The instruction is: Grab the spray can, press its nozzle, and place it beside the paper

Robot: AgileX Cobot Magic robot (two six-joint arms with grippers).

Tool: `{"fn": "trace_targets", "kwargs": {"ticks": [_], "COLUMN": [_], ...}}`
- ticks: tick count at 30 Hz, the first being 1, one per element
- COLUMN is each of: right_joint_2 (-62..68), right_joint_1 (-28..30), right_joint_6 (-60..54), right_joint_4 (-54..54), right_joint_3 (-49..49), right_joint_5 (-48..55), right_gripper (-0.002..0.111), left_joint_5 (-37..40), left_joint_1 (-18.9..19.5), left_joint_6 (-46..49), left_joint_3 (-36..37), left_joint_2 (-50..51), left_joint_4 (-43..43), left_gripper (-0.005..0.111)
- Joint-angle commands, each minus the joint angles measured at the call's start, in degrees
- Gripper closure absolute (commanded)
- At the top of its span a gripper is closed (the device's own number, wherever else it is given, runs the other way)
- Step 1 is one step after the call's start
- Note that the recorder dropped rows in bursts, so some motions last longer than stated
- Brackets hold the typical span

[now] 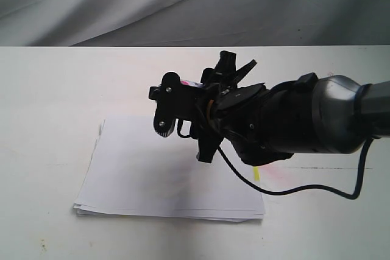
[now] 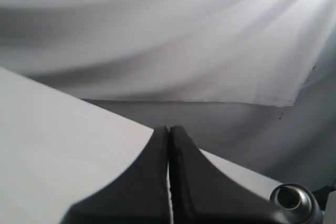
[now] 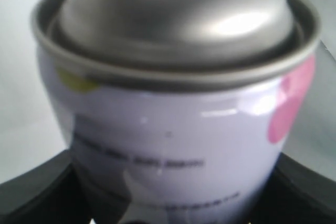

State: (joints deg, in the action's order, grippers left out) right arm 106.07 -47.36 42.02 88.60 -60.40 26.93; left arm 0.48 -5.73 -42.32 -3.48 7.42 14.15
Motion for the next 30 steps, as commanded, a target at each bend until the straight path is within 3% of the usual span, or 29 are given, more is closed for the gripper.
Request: {"fn": "trace_targets", "kwargs": {"ticks": [1,10,16,20,26,30], "right_joint_2": [-0.7,-0.7,-0.7,-0.7,-0.7,-0.7], "right_joint_1": [-0.1,-0.1,-0.1,-0.1,-0.1,-0.1], "right_joint_6": [-0.2,-0.2,-0.2,-0.2,-0.2,-0.1], "right_joint_4": [1.4,1.4,1.4,1.4,1.4,1.4], "right_joint_3": [-0.4,-0.4,-0.4,-0.4,-0.4,-0.4], "right_joint_5": [0.4,0.4,0.4,0.4,0.4,0.3], "right_gripper": [0.108,0.108,0.108,0.108,0.108,0.108], "left_joint_5": [6.6,0.1,4.9,8.2,9.1,13.6], "left_joint_1": [0.1,0.1,0.1,0.1,0.1,-0.5], "left_joint_6": [-0.3,9.7,14.5,14.5,17.2,28.9], "left_joint_3": [-8.8,-31.7,-47.2,-53.1,-54.6,-54.6], "left_joint_2": [10.4,37.5,54.7,61.3,67.0,70.4], "left_joint_4": [0.1,4.8,4.6,3.8,-7.4,-22.7], "left_gripper": [0.107,0.107,0.107,0.107,0.107,0.107]}}
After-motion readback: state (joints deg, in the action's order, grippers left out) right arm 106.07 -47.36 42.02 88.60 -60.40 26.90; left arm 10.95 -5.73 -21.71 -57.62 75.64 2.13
